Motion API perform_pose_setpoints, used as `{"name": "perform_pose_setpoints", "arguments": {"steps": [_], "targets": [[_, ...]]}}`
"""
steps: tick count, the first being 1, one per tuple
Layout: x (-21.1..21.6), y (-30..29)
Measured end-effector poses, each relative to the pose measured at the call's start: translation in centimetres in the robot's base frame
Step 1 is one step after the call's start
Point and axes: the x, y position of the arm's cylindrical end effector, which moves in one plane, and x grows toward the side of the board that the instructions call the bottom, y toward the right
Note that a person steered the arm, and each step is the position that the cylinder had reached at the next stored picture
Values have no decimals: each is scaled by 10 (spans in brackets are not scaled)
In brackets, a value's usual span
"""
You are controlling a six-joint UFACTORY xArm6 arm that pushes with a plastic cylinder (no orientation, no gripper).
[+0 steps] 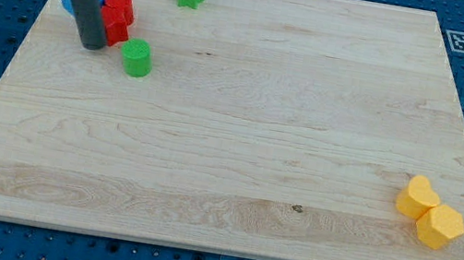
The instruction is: Push the green circle to the right and down
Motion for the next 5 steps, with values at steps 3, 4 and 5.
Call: {"name": "perform_pose_setpoints", "arguments": {"steps": [3,4,5], "targets": [[11,53],[15,94],[27,139]]}}
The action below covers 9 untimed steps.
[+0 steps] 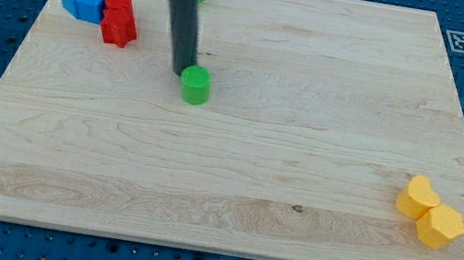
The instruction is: Push the green circle to the right and down
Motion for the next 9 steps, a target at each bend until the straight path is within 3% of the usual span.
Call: {"name": "perform_pose_setpoints", "arguments": {"steps": [2,3,6,9], "targets": [[26,74],[24,81],[20,-29],[35,9]]}}
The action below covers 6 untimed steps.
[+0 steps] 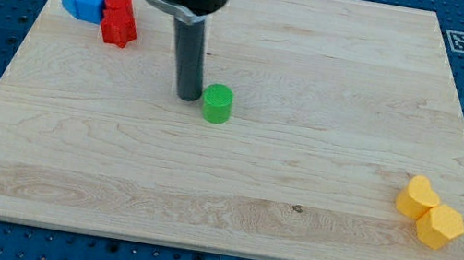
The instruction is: Push the green circle to the right and down
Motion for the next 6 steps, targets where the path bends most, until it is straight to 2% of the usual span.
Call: {"name": "perform_pose_setpoints", "arguments": {"steps": [6], "targets": [[50,156]]}}
